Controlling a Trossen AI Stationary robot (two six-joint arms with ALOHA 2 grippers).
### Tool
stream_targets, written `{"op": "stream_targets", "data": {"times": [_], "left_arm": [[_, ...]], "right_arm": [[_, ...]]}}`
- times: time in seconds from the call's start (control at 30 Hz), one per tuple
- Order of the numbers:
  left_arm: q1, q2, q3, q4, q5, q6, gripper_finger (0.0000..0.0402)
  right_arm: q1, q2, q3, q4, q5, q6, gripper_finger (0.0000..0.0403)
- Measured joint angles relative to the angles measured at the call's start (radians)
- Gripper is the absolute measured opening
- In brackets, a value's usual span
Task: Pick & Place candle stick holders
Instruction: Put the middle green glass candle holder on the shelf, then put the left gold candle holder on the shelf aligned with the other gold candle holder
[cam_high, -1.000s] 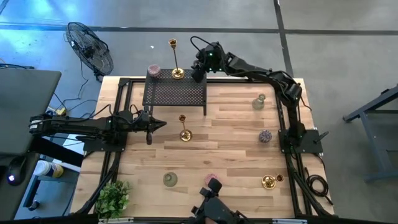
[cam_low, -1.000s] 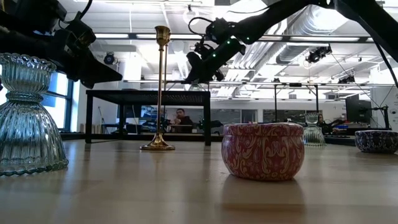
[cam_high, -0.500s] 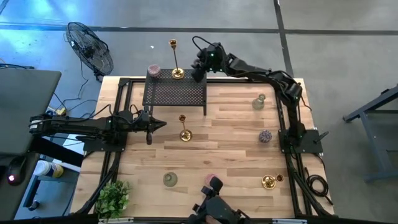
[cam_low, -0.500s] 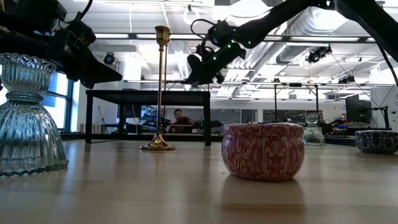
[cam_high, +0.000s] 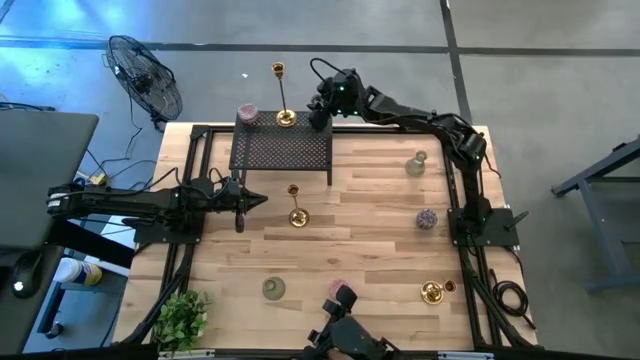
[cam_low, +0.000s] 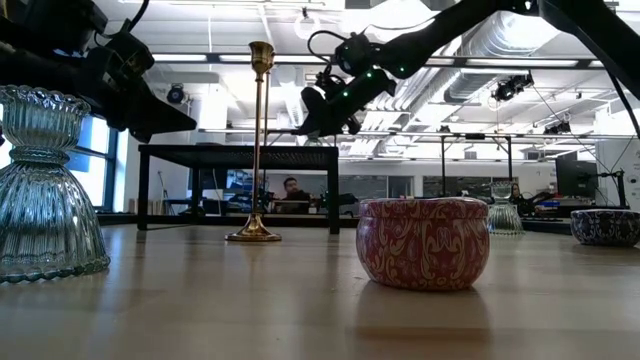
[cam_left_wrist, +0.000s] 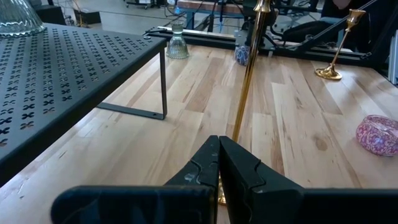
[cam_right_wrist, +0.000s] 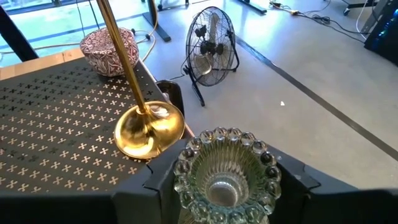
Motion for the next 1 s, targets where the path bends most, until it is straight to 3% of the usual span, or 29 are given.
{"op": "stream_targets", "data": {"times": [0.2, 0.6, 1.0], "left_arm": [[0.0, 0.0, 0.0, 0.0, 0.0, 0.0, 0.0004], [0.0, 0.0, 0.0, -0.006, 0.0, 0.0, 0.0004], [0.0, 0.0, 0.0, -0.006, 0.0, 0.0, 0.0004]], "right_arm": [[0.0, 0.0, -0.001, -0.002, 0.003, 0.005, 0.0187], [0.0, -0.016, -0.001, -0.005, 0.019, 0.015, 0.0275], [0.037, -0.156, -0.001, -0.033, 0.075, -0.026, 0.0282]]}}
